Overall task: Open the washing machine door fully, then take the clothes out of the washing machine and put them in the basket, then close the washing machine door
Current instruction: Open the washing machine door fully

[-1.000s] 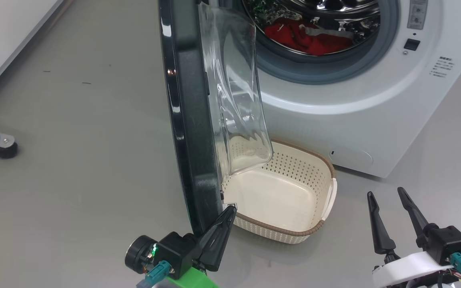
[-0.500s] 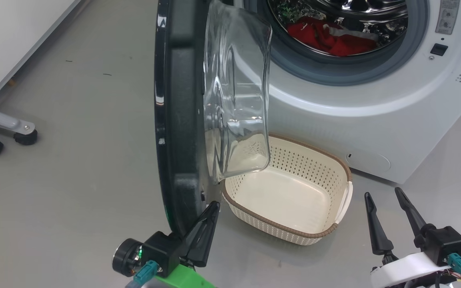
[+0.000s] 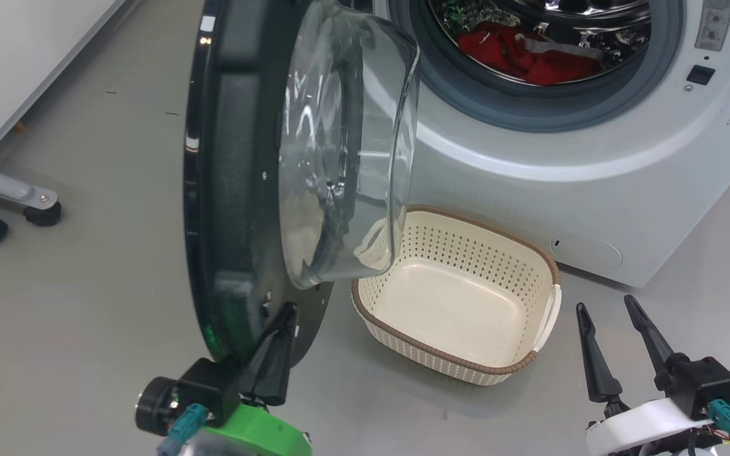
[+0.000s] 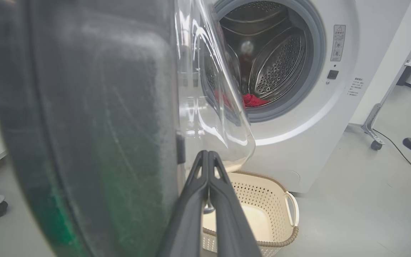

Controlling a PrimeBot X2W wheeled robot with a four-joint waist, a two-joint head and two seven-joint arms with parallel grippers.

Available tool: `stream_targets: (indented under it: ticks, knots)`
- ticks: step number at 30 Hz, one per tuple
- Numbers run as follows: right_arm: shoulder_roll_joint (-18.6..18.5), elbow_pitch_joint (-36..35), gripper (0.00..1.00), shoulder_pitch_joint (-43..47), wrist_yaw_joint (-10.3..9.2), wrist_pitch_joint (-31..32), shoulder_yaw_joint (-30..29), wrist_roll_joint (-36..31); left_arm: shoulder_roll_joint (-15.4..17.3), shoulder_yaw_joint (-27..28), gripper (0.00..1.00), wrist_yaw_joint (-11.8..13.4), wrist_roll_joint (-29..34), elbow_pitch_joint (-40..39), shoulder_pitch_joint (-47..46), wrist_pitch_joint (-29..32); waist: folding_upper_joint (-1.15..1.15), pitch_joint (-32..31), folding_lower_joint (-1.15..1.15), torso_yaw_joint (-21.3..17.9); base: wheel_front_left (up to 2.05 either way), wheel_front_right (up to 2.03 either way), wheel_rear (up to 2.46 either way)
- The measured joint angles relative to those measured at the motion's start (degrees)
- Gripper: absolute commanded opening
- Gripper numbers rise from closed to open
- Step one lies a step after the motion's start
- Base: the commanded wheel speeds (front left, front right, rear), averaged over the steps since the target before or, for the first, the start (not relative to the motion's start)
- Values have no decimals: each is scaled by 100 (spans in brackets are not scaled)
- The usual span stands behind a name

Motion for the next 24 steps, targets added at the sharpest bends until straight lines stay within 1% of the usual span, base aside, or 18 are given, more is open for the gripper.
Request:
stream_targets:
  ticks: [5,15,24]
  knots:
    - [2,-1,100,-7,1,0,11,-3,32,346,0,46,1,44,2,-102,0,64,0,-36,0,0,0]
    - [-15,-38,100,-108,1,0,10,-65,65,1002,0,47,-9,236,-14,-270,0,204,0,-145,0,0,0]
    - [-156,-55,100,-112,1,0,-26,-105,38,1575,0,51,-52,474,-222,-401,0,385,0,-214,0,0,0]
